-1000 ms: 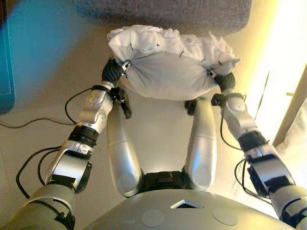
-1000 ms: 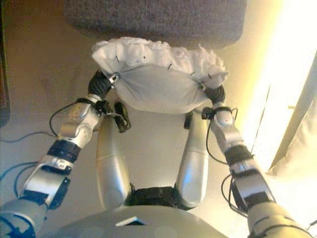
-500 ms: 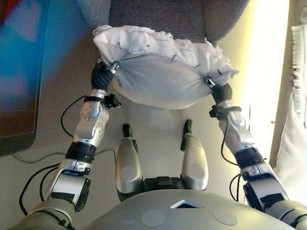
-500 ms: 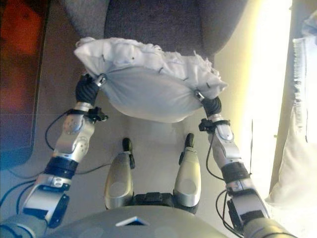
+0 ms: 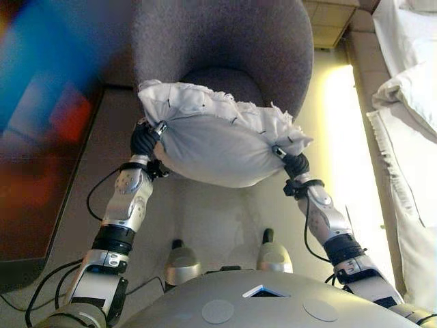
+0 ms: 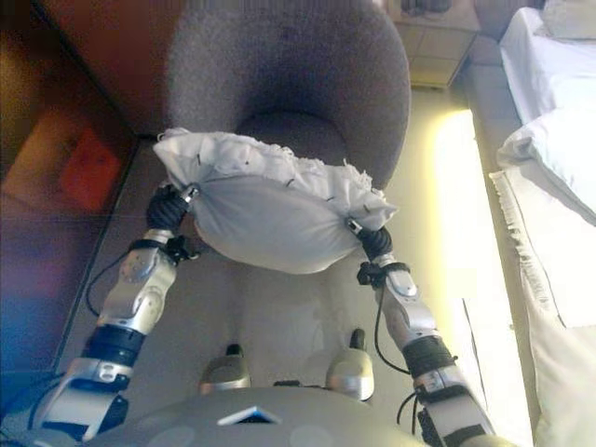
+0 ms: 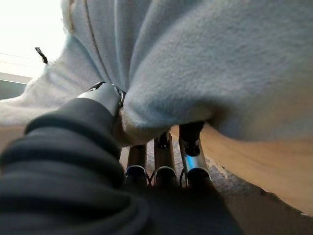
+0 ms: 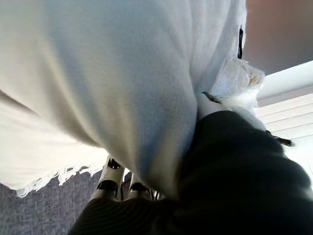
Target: Pick up the cushion and take it to the sofa
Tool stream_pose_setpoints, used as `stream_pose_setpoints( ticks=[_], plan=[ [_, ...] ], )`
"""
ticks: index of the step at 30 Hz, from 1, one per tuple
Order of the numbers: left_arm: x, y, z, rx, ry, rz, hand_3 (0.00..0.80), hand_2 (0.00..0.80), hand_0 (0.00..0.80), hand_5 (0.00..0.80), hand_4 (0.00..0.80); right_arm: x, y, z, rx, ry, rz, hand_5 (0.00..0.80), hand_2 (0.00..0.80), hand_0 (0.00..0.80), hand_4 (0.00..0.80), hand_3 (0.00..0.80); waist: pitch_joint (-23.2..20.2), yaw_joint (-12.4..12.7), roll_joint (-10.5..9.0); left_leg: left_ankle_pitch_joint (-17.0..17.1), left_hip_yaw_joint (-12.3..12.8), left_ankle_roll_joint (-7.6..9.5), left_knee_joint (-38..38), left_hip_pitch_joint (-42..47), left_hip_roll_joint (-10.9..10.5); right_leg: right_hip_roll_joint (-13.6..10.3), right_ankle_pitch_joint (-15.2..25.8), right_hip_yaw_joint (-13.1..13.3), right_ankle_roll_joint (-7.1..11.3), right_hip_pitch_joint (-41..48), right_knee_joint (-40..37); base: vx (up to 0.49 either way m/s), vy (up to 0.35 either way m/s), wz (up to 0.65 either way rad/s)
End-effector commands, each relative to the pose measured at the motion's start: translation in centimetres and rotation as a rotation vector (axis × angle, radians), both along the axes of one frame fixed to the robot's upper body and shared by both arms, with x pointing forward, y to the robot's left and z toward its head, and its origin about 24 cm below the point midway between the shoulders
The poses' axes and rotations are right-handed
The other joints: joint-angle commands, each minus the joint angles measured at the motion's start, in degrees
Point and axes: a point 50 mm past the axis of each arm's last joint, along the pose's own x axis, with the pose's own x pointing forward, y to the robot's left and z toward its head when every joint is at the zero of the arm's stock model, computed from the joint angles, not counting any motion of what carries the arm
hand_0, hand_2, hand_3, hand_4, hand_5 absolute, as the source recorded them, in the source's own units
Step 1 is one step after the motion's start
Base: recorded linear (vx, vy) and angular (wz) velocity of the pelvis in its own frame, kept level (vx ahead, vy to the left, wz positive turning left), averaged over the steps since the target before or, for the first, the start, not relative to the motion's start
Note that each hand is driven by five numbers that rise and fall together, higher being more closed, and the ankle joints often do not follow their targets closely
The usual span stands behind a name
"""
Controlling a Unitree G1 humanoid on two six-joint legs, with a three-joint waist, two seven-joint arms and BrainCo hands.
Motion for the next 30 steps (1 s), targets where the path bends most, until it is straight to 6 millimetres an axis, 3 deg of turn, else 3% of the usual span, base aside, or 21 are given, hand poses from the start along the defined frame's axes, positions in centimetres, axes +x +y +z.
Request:
stream_pose_setpoints(
  ticks=[1, 3, 7, 9, 13, 17, 21, 24, 26, 27, 29, 30],
  plan=[
    [1.2, -0.6, 2.9, -0.018, -0.156, -0.021, 0.800, 0.800, 0.800, 0.800, 0.800, 2.3, 1.5, 4.2, 0.084, -0.191, 0.049, 0.800, 0.800, 0.800, 0.800, 0.800, -3.3, 1.0, 0.50, -0.4, -3.5, 5.79, 2.8, -2.8, -4.7, -0.1, -0.2, 1.5, -1.04, 0.2, 2.1, 0.036, 0.092, -0.48],
    [1.4, -0.2, 2.9, -0.004, -0.147, -0.024, 0.800, 0.800, 0.800, 0.800, 0.800, 2.3, 1.4, 3.8, 0.104, -0.169, 0.024, 0.800, 0.800, 0.800, 0.800, 0.800, -3.6, 0.8, 0.59, -0.7, -2.1, 6.08, 3.1, -2.6, -5.3, -0.7, 0.3, 1.4, -1.22, 0.2, 2.5, 0.025, 0.094, -0.38],
    [2.1, -0.4, 2.9, -0.004, -0.130, -0.044, 0.800, 0.800, 0.800, 0.800, 0.800, 2.5, 1.4, 3.7, 0.116, -0.167, 0.003, 0.800, 0.800, 0.800, 0.800, 0.800, -3.9, 0.5, 0.65, -1.3, -1.7, 7.10, 3.8, -2.9, -6.8, -2.6, 2.2, 2.5, -1.63, -1.1, 7.1, 0.024, 0.106, -0.04],
    [3.1, -1.1, 3.3, 0.008, -0.132, -0.065, 0.800, 0.800, 0.800, 0.800, 0.800, 2.9, 1.6, 4.2, 0.097, -0.184, -0.012, 0.800, 0.800, 0.800, 0.800, 0.800, -3.5, -0.1, 1.05, -1.3, -2.2, 8.58, 3.6, -3.0, -8.3, -3.6, 6.1, 4.8, -2.21, -4.2, 15.4, 0.045, 0.173, 0.13],
    [3.9, -2.1, 3.5, 0.004, -0.132, -0.103, 0.800, 0.800, 0.800, 0.800, 0.800, 3.4, 1.7, 4.2, 0.069, -0.191, -0.040, 0.800, 0.800, 0.800, 0.800, 0.800, -2.2, -0.8, 1.98, -2.4, -2.0, 9.81, 4.9, -2.0, -9.2, -1.7, 8.0, 6.6, -3.50, -8.1, 24.6, 0.147, 0.134, 0.28],
    [3.5, -2.2, 2.8, 0.013, -0.107, -0.121, 0.800, 0.800, 0.800, 0.800, 0.800, 3.1, 1.3, 3.9, 0.078, -0.177, -0.050, 0.800, 0.800, 0.800, 0.800, 0.800, -2.2, -2.3, 0.20, -4.4, -2.2, 9.73, 5.3, 0.9, -11.5, 1.8, 6.3, 5.4, -3.50, -7.7, 14.2, 0.355, 0.011, 0.11],
    [3.3, -2.5, 2.7, 0.004, -0.103, -0.127, 0.800, 0.800, 0.800, 0.800, 0.800, 2.5, 0.3, 3.9, 0.048, -0.178, -0.040, 0.800, 0.800, 0.800, 0.800, 0.800, -2.3, -6.1, -1.26, -9.2, -5.5, 11.31, 5.8, 4.8, -14.3, 7.6, 8.6, 8.2, -2.00, -11.7, 0.0, 0.487, 0.010, 0.59],
    [3.0, -2.2, 2.6, 0.002, -0.099, -0.137, 0.800, 0.800, 0.800, 0.800, 0.800, 2.6, -0.7, 4.0, 0.046, -0.177, -0.048, 0.800, 0.800, 0.800, 0.800, 0.800, -1.9, -7.3, -1.69, -12.0, -7.2, 12.54, 5.8, 9.2, -14.8, 10.6, 10.8, 4.5, -2.35, -15.9, -1.6, 0.478, -0.012, 0.50],
    [2.6, -1.8, 2.2, 0.008, -0.087, -0.124, 0.800, 0.800, 0.800, 0.800, 0.800, 2.5, -1.3, 3.8, 0.054, -0.173, -0.038, 0.800, 0.800, 0.800, 0.800, 0.800, -2.6, -7.2, -1.66, -11.1, -7.9, 12.95, 6.5, 9.9, -14.9, 11.7, 9.6, 3.6, -3.57, -14.7, -0.6, 0.452, -0.074, -0.29],
    [2.3, -1.5, 2.0, 0.002, -0.079, -0.114, 0.800, 0.800, 0.800, 0.800, 0.800, 2.4, -1.4, 3.8, 0.055, -0.169, -0.026, 0.800, 0.800, 0.800, 0.800, 0.800, -3.3, -7.2, -1.37, -9.5, -7.7, 12.37, 7.5, 10.1, -14.5, 11.9, 8.6, 3.2, -4.25, -14.1, 0.7, 0.361, -0.079, -0.03],
    [1.7, -0.8, 1.6, 0.001, -0.072, -0.084, 0.800, 0.800, 0.800, 0.800, 0.800, 2.2, -1.0, 3.7, 0.055, -0.162, 0.013, 0.800, 0.800, 0.800, 0.800, 0.800, -4.8, -7.3, -0.58, -5.0, -6.2, 9.80, 11.1, 11.0, -12.5, 12.2, 6.5, 2.3, -5.84, -13.1, 3.8, 0.305, -0.079, 0.31],
    [1.5, -0.4, 1.6, -0.004, -0.070, -0.066, 0.800, 0.800, 0.800, 0.800, 0.800, 2.0, -0.7, 3.6, 0.057, -0.155, 0.032, 0.800, 0.800, 0.800, 0.800, 0.800, -5.5, -7.7, 0.14, -1.1, -5.5, 7.91, 13.3, 11.3, -10.9, 12.8, 5.3, 2.1, -6.89, -12.5, 4.5, 0.274, -0.098, 0.32]
  ],
)
